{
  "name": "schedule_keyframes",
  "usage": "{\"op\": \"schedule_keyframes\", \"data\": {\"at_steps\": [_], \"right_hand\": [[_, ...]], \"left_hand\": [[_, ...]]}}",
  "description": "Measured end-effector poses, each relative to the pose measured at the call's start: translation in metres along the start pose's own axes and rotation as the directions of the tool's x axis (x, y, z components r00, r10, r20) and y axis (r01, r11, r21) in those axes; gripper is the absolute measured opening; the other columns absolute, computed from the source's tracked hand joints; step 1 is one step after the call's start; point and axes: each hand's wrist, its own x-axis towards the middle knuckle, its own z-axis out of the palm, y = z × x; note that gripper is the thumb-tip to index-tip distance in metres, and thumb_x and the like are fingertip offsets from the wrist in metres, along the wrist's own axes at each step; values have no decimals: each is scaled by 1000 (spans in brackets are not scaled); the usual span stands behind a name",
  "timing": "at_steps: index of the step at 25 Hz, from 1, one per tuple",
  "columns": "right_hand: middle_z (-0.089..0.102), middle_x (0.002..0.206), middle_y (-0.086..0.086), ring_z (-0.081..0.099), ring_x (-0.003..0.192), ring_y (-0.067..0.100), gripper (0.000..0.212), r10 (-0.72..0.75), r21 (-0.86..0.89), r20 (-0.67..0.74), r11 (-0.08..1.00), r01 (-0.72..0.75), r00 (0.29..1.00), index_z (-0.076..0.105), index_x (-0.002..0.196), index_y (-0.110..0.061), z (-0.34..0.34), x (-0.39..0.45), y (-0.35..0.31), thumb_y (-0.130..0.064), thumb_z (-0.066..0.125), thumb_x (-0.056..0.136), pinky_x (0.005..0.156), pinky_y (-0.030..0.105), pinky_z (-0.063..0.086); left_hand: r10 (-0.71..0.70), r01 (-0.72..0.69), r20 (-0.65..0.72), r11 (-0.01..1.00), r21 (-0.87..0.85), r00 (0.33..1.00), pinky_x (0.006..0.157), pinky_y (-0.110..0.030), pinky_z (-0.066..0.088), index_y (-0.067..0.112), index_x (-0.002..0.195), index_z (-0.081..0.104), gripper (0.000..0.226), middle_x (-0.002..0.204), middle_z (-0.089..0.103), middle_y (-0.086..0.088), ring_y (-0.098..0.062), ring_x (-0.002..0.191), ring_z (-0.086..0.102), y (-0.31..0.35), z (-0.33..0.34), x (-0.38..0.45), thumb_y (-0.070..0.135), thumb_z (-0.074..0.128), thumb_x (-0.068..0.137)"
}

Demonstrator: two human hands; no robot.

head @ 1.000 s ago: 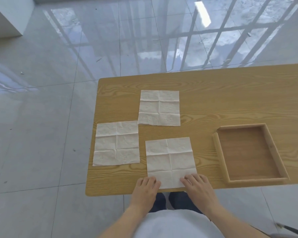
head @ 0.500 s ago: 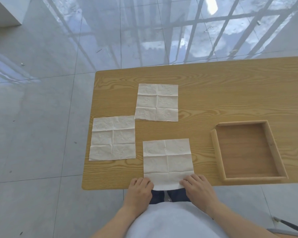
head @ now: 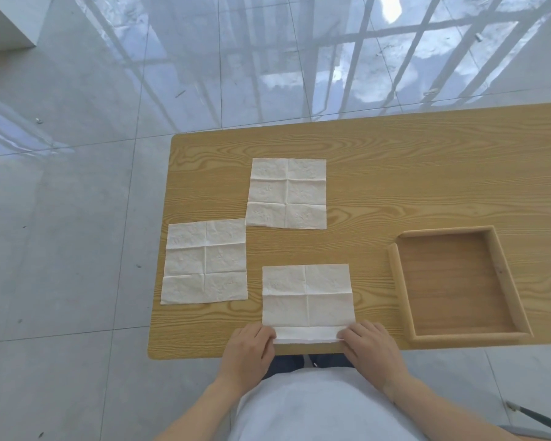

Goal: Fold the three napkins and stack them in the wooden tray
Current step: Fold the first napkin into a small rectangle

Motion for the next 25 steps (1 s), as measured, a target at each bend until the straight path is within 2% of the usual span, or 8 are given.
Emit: {"op": "schedule_keyframes", "data": {"at_steps": [2, 6, 9, 13, 19, 25], "right_hand": [[65, 72, -13, 61, 64, 14, 21, 64, 77, -26, 995, -62, 998, 70, 77, -24, -6, 4, 4, -12, 85, 70, 57, 25, 43], [66, 72, -13, 62, 66, 13, 18, 139, 161, -45, 978, -130, 989, 71, 79, -23, -19, 20, 11, -11, 84, 73, 57, 26, 45], [67, 73, -15, 62, 68, 13, 14, 204, 190, -27, 962, -195, 979, 72, 80, -23, -24, 36, 13, -14, 81, 77, 59, 24, 39], [70, 78, -12, 62, 76, 18, 6, 226, 182, 12, 957, -224, 974, 73, 86, -22, -23, 51, 17, -16, 74, 84, 63, 28, 38], [70, 85, -12, 62, 85, 17, 8, 282, 125, 100, 948, -293, 954, 71, 92, -25, -16, 64, 24, -22, 63, 92, 71, 30, 42], [72, 90, -9, 63, 88, 21, 9, 294, 62, 84, 952, -300, 952, 72, 95, -22, -14, 71, 25, -19, 69, 88, 73, 35, 45]], "left_hand": [[-20, 19, -21, 1000, -24, 1000, 66, -23, 43, 24, 87, 61, 11, 77, 59, 13, -6, 71, 53, 1, -4, 5, 22, 50, 88], [-27, 23, -55, 997, -67, 998, 66, -23, 47, 22, 87, 62, 10, 77, 61, 13, -6, 71, 55, 2, -14, 22, 21, 53, 86], [-56, 49, -75, 995, -86, 996, 63, -22, 47, 21, 88, 64, 8, 77, 62, 12, -6, 69, 55, 4, -22, 38, 14, 62, 85], [-140, 134, -52, 986, -102, 989, 68, -18, 41, 19, 93, 66, 10, 84, 64, 10, -5, 75, 53, 2, -22, 53, 11, 64, 87], [-231, 232, 14, 969, -86, 973, 84, -27, 44, 21, 106, 65, 16, 100, 63, 10, -11, 92, 56, -7, -15, 64, 22, 59, 92], [-269, 270, 32, 962, -46, 963, 87, -29, 44, 21, 107, 65, 17, 99, 62, 9, -13, 93, 56, -13, -14, 67, 25, 62, 90]]}}
